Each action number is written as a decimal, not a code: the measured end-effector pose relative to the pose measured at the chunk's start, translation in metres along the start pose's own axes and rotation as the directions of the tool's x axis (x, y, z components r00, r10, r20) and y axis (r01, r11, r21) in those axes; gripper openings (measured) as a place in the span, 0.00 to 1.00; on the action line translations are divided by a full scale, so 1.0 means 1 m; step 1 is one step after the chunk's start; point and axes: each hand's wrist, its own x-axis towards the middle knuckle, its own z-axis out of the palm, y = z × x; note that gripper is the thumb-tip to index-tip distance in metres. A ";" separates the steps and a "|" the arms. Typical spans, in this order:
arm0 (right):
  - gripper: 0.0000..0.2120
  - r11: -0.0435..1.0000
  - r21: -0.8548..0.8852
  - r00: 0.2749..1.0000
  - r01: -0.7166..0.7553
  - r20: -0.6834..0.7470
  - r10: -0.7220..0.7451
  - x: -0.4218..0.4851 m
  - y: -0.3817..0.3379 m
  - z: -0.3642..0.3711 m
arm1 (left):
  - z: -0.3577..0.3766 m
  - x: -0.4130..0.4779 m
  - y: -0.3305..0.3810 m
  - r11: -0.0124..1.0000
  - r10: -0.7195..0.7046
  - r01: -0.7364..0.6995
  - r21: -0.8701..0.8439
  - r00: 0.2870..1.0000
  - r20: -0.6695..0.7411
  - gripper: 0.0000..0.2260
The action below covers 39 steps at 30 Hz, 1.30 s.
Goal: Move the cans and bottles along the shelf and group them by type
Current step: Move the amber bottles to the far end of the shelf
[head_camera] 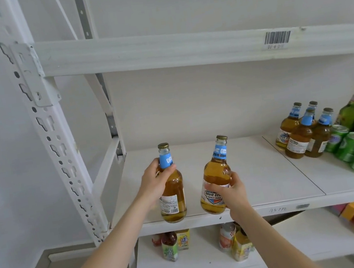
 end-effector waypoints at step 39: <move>0.32 1.000 0.011 0.991 0.003 -0.136 -0.001 0.160 -0.014 -0.401 | 0.428 0.075 0.079 0.997 0.075 -0.075 -0.010 0.983 0.169 0.13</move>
